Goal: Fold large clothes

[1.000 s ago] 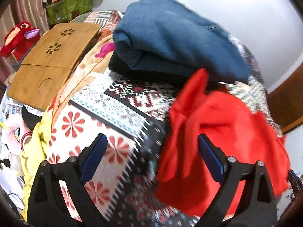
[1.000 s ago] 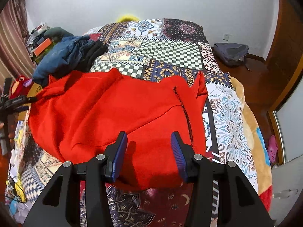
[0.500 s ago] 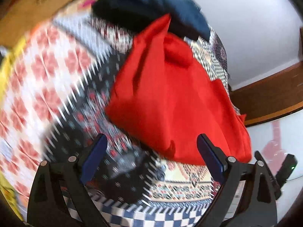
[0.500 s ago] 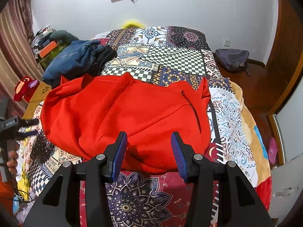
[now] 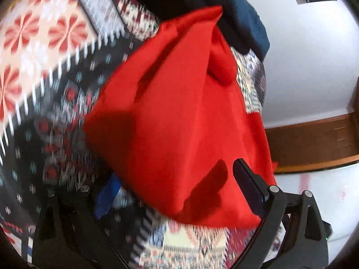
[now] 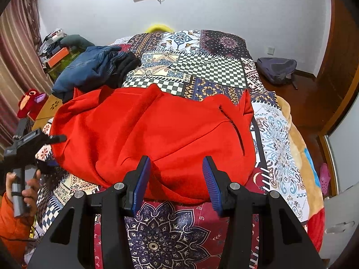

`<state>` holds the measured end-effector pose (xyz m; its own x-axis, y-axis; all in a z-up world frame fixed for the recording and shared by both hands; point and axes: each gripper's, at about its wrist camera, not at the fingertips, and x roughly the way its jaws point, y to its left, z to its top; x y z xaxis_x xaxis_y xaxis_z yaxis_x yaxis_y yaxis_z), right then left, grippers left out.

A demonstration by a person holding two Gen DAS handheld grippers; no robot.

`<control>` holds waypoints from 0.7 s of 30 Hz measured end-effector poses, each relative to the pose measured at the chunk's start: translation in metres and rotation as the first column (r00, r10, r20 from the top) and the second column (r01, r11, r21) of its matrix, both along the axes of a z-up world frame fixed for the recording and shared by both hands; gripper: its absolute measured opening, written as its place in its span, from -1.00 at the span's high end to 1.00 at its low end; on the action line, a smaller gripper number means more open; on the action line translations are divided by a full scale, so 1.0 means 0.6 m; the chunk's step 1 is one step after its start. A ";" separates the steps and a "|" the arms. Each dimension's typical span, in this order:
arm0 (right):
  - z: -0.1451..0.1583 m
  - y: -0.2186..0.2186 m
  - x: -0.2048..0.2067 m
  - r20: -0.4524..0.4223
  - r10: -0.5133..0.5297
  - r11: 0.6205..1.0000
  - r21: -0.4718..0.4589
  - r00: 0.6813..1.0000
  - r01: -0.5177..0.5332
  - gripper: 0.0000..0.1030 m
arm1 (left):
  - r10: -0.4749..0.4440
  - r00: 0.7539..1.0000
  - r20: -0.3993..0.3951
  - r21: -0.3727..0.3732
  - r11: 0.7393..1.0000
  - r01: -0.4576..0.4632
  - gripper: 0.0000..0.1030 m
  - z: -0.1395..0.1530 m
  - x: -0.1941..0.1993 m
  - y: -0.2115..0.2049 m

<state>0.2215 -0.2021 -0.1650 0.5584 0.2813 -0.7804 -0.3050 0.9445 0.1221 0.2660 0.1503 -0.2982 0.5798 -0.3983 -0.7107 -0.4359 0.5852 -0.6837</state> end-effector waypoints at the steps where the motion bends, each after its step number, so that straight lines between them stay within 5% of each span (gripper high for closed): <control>1: -0.001 0.000 0.001 -0.001 -0.002 1.000 -0.006 1.000 0.002 0.14 | 0.003 1.000 -0.002 0.023 1.000 -0.003 -0.86 0.002 0.010 -0.005; 7: -0.011 -0.003 0.009 -0.017 -0.016 1.000 -0.003 1.000 0.016 0.14 | 0.023 1.000 0.006 0.103 0.994 -0.023 -0.78 0.001 0.052 -0.021; 10: -0.012 -0.003 0.010 -0.019 -0.017 1.000 -0.007 1.000 0.017 0.14 | 0.027 0.999 0.020 0.149 0.988 -0.030 -0.12 0.017 0.064 -0.038; 12: -0.009 0.000 0.011 -0.013 -0.016 1.000 -0.015 1.000 0.016 0.14 | 0.040 0.999 0.026 0.191 0.981 -0.044 0.51 0.022 0.063 -0.037; 17: 0.007 0.011 0.015 0.001 -0.009 1.000 -0.019 1.000 0.009 0.14 | 0.034 0.995 0.091 0.249 0.967 -0.056 0.70 0.053 0.049 -0.043; 21: 0.040 0.052 0.019 0.036 0.051 0.999 -0.016 0.998 -0.051 0.14 | 0.040 0.983 0.181 0.217 0.973 -0.080 0.80 0.102 -0.003 -0.022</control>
